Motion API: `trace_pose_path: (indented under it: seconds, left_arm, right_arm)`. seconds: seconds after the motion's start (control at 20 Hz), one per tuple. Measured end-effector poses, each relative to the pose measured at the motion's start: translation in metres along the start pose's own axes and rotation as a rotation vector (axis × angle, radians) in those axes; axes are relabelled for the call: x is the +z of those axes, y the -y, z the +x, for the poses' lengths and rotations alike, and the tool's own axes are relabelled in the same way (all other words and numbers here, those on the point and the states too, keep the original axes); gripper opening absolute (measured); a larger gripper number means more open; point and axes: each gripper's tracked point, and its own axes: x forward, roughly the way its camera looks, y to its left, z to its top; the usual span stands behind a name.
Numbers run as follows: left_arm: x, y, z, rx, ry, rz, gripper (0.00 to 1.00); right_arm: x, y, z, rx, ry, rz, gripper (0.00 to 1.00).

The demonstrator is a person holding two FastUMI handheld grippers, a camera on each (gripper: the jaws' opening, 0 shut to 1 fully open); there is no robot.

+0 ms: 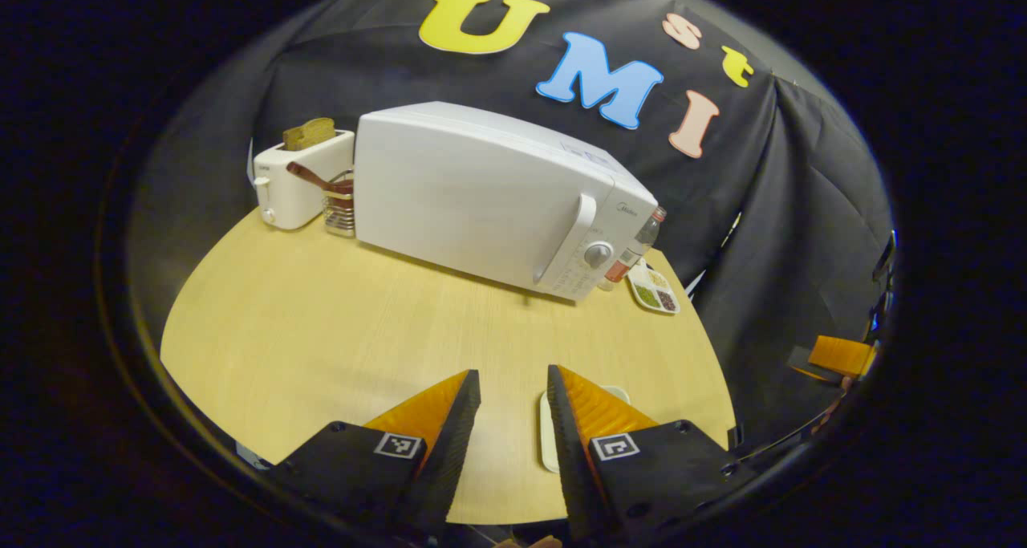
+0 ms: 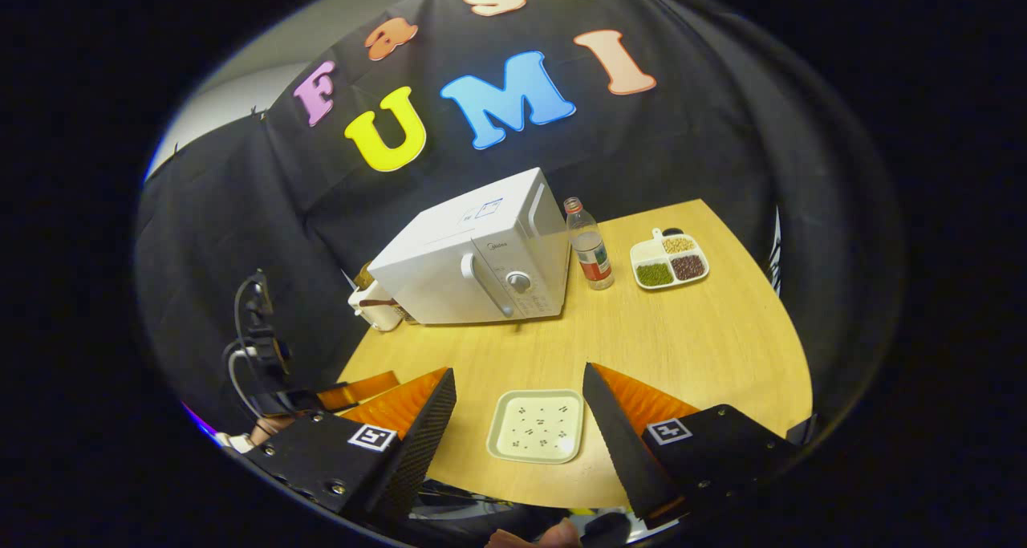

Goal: Open the microwave oven with the left hand, put the food in, and close the microwave oven.

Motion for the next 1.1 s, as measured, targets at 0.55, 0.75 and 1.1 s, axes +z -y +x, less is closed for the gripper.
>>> trace_pose_path:
  seconds: [0.55,0.75,1.1]
  left_arm:
    - [0.188,0.109,-0.21,-0.092,0.503,0.161,0.67]
    - [0.259,0.125,-0.293,-0.116,0.745,0.257,0.67]
    - [0.285,0.097,-0.321,-0.163,0.774,0.139,0.61]
  right_arm:
    - [0.172,-0.082,-0.087,-0.057,0.385,-0.278,0.97]
    - [0.225,-0.126,-0.126,-0.089,0.539,-0.323,0.97]
    - [0.247,-0.163,-0.137,-0.127,0.614,-0.319,0.97]
